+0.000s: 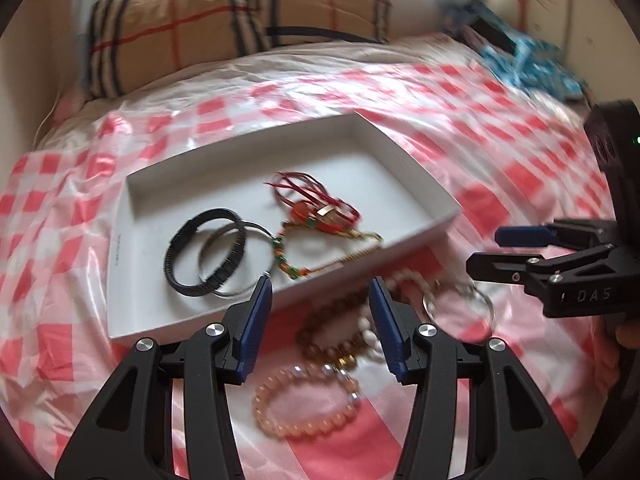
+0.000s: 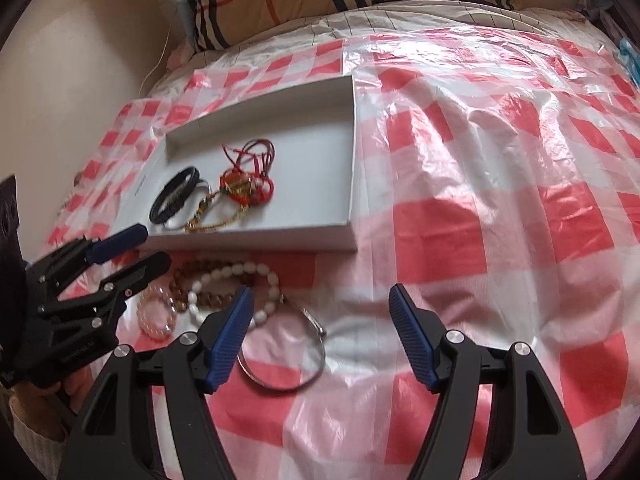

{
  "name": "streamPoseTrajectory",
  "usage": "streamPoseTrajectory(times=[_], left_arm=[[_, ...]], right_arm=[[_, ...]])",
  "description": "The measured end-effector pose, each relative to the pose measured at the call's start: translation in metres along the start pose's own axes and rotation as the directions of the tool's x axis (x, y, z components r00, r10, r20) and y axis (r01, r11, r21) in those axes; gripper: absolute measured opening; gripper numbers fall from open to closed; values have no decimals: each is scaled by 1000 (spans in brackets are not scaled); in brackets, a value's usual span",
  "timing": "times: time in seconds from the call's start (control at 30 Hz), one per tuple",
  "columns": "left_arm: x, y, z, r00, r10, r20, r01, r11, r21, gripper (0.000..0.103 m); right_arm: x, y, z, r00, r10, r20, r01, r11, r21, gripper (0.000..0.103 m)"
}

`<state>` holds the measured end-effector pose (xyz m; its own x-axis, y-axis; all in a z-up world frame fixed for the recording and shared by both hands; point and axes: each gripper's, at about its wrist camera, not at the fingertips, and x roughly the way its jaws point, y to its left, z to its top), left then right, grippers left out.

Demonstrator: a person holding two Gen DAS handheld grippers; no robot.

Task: Organize jewelry
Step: 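Move the left tool to the white bead bracelet and close on it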

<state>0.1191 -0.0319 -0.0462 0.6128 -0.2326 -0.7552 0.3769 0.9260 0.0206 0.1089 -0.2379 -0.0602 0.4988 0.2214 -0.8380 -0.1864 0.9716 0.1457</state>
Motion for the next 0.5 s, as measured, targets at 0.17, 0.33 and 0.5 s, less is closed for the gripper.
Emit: streamPoseTrajectory(times=[0.17, 0.33, 0.5], left_arm=[[16, -14, -8, 998, -31, -60, 32, 999, 21, 47], [24, -22, -10, 997, -13, -70, 16, 999, 36, 47], [34, -35, -16, 992, -18, -124, 31, 994, 102, 8]], right_arm=[[2, 4, -14, 1000, -12, -28, 11, 999, -42, 49], [14, 14, -17, 996, -66, -65, 58, 992, -112, 41], [20, 21, -21, 993, -79, -88, 64, 985, -161, 31]])
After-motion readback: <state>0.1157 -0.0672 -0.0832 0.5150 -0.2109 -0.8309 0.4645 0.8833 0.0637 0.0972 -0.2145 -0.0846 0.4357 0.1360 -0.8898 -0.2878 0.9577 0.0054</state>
